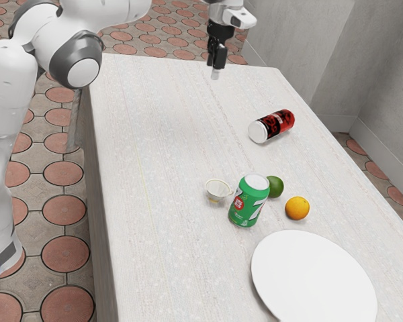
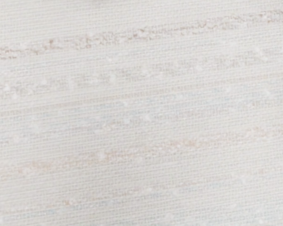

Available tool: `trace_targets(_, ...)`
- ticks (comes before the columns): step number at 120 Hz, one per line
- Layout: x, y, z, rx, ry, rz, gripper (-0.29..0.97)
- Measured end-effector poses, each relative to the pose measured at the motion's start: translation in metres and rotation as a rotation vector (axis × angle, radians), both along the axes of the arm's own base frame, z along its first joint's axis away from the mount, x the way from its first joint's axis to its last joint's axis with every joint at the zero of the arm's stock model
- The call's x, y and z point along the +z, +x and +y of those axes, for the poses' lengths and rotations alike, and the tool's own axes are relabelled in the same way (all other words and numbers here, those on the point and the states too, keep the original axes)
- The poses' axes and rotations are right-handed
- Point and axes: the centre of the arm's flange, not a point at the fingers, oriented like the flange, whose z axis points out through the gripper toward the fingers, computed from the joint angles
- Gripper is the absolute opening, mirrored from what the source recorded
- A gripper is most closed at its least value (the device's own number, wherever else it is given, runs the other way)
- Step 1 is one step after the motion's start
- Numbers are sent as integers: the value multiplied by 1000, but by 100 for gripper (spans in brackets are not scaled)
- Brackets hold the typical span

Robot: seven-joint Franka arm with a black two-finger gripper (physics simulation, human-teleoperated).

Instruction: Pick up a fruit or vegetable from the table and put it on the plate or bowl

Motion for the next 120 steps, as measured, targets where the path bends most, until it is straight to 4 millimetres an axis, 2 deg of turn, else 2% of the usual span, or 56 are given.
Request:
trace_targets(18, 5, -2, 2, -40, 6, -12, 68)
trace_targets(20, 17, -5, 2, -46, 13, -32, 68)
trace_targets(23, 62, -21, -1, -58, 36, -110, 67)
trace_targets(27, 134, -60, -6, -81, 49, -249, 67)
trace_targets(30, 175, -90, -9, -102, 41, -340, 68)
trace_targets(33, 200, -113, -9, -122, 31, -399, 68)
trace_targets(36, 207, -127, -4, -136, 12, -418, 68)
trace_targets(42, 182, -130, 22, -127, -39, -375, 68)
trace_targets(46, 153, -120, 46, -104, -60, -322, 68)
trace_targets(49, 134, -107, 51, -118, -75, -291, 68)
trace_targets(52, 113, -84, 40, -167, -94, -260, 68)
trace_targets(55, 96, -58, 15, -238, -113, -237, 68)
trace_targets(62, 72, -17, -34, -375, -137, -226, 68)
trace_targets(66, 61, -5, -39, -397, -138, -227, 67)
trace_targets(73, 40, 2, -13, -366, -142, -224, 68)
trace_targets(75, 34, 6, -12, -378, -147, -223, 68)
trace_targets(78, 27, 16, -27, -432, -148, -217, 68)
trace_targets(87, 16, 45, -98, -636, -138, -216, 68)
trace_targets(93, 22, 49, -122, -726, -125, -232, 68)
trace_targets(101, 37, 42, -131, -786, -131, -261, 68)
trace_targets(106, 38, 42, -128, -802, -130, -272, 68)
trace_targets(114, 3, 58, -110, -795, -150, -236, 68)
trace_targets(120, -20, 70, -112, -806, -162, -218, 68)
